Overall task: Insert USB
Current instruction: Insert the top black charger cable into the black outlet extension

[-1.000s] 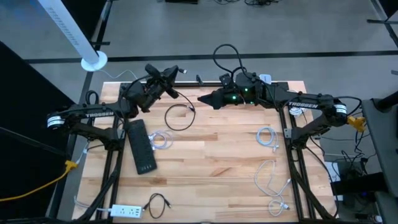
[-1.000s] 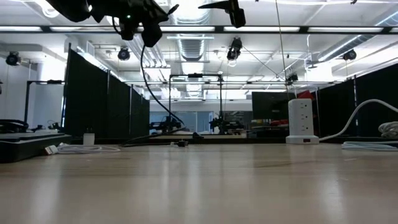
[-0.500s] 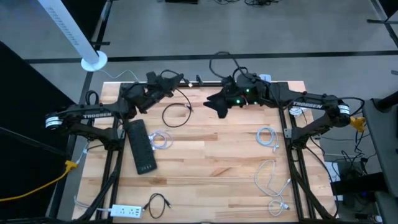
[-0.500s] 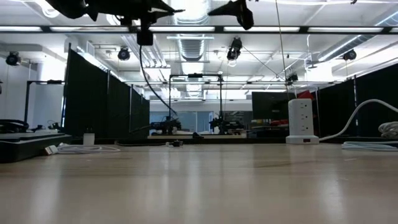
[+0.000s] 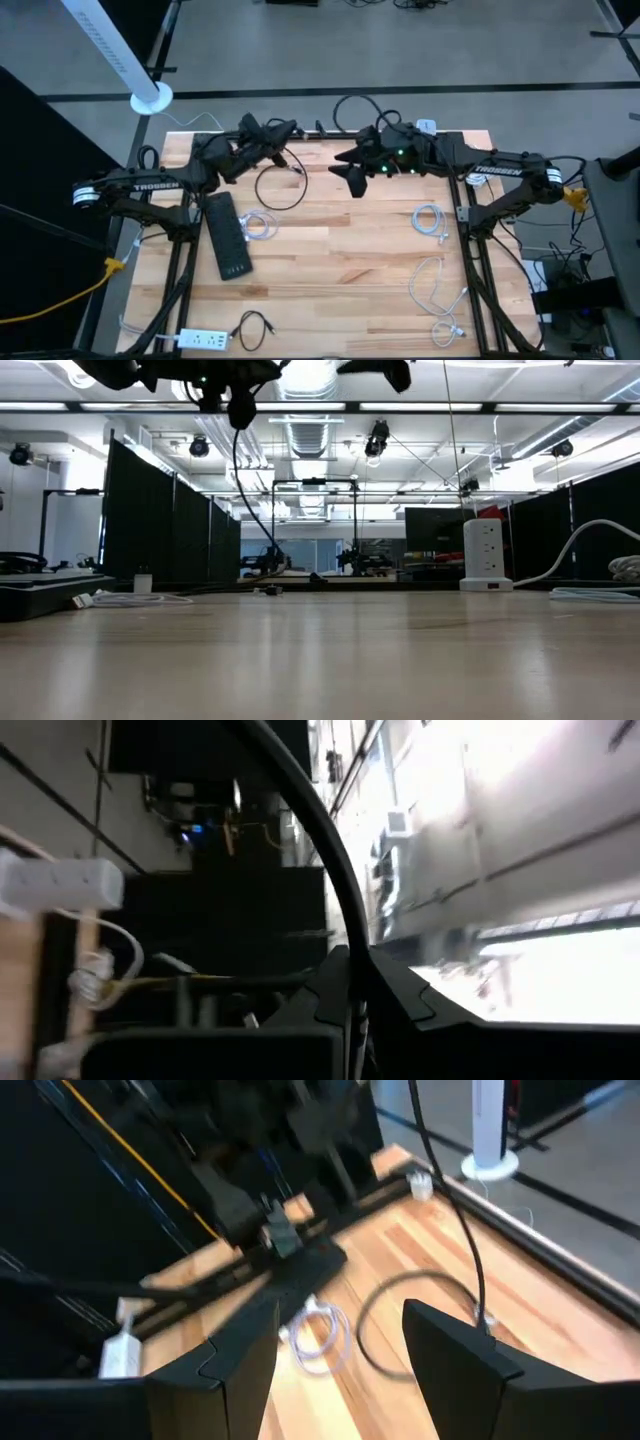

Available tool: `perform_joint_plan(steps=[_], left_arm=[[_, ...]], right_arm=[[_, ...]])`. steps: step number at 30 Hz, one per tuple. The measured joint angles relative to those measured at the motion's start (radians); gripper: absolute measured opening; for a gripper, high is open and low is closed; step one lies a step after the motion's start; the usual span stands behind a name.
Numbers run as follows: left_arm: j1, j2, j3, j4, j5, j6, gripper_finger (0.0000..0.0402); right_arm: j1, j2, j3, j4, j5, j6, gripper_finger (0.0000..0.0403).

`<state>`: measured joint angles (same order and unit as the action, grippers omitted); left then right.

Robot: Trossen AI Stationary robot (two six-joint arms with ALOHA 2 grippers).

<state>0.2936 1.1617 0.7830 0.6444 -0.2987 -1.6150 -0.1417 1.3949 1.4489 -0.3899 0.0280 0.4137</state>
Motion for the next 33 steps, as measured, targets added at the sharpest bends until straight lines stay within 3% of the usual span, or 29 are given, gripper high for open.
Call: perform_joint_plan(steps=[6, 18, 22, 27, 33], left_arm=[[0.0, -0.001, 0.0, 0.01, -0.031, -0.044, 0.0], [-0.003, 0.001, 0.0, 0.011, -0.032, -0.028, 0.0], [-0.003, 0.001, 0.0, 0.034, 0.014, 0.095, 0.0], [-0.005, 0.001, 0.0, 0.163, 0.187, 0.359, 0.0], [-0.006, 0.001, 0.0, 0.225, 0.31, 0.542, 0.0]], right_arm=[[0.0, 0.0, 0.069, 0.011, 0.009, -0.007, 0.0199], [0.0, 0.0, 0.079, 0.007, 0.053, -0.018, 0.0199], [-0.002, 0.001, 0.079, 0.01, 0.055, -0.001, 0.0199], [-0.002, 0.002, 0.079, 0.013, 0.052, 0.108, 0.0199], [-0.001, 0.012, 0.08, 0.06, -0.013, 0.179, 0.0199]])
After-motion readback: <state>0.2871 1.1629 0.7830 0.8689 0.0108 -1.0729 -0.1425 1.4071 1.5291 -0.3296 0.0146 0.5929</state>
